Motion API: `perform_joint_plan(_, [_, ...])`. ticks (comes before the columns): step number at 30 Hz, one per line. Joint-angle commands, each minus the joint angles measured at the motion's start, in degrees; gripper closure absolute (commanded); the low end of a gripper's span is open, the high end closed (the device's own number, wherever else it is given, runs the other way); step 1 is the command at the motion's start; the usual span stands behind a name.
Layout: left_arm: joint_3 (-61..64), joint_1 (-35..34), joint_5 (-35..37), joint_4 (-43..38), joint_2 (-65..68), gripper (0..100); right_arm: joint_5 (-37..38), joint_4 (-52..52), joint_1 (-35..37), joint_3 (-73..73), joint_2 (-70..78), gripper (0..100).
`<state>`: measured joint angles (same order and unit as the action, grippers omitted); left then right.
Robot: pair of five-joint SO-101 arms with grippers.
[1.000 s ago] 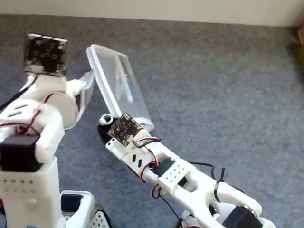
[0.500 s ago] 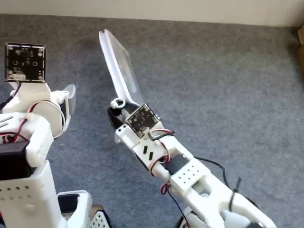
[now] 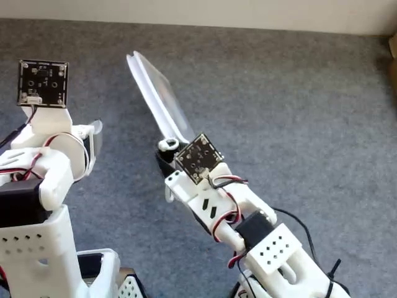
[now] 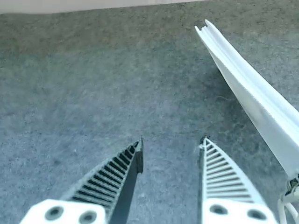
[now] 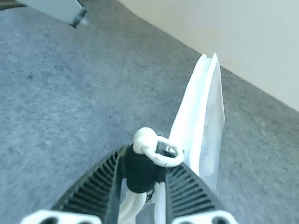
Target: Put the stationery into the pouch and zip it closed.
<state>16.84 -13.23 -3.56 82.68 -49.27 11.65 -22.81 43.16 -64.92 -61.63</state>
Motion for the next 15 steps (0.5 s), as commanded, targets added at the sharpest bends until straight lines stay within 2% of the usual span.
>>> perform_joint_plan(1, [-0.6, 0.6, -0.6, 2.0, -1.2, 80, 0.1, -3.6, -0.4, 4.9, -3.7, 99.4])
perform_joint_plan(5, [-0.1, 4.2, -5.0, 2.8, -1.2, 80, 0.1, -8.7, -0.4, 4.9, -6.5, 99.4])
perform_joint_plan(10, [0.0, 8.0, -5.0, 2.8, -1.1, 80, 0.4, -13.8, 0.8, 4.4, -10.0, 99.4])
perform_joint_plan(15, [0.0, 10.8, 1.8, 2.1, -0.7, 80, 0.5, -17.2, 6.8, 3.3, -12.0, 99.4])
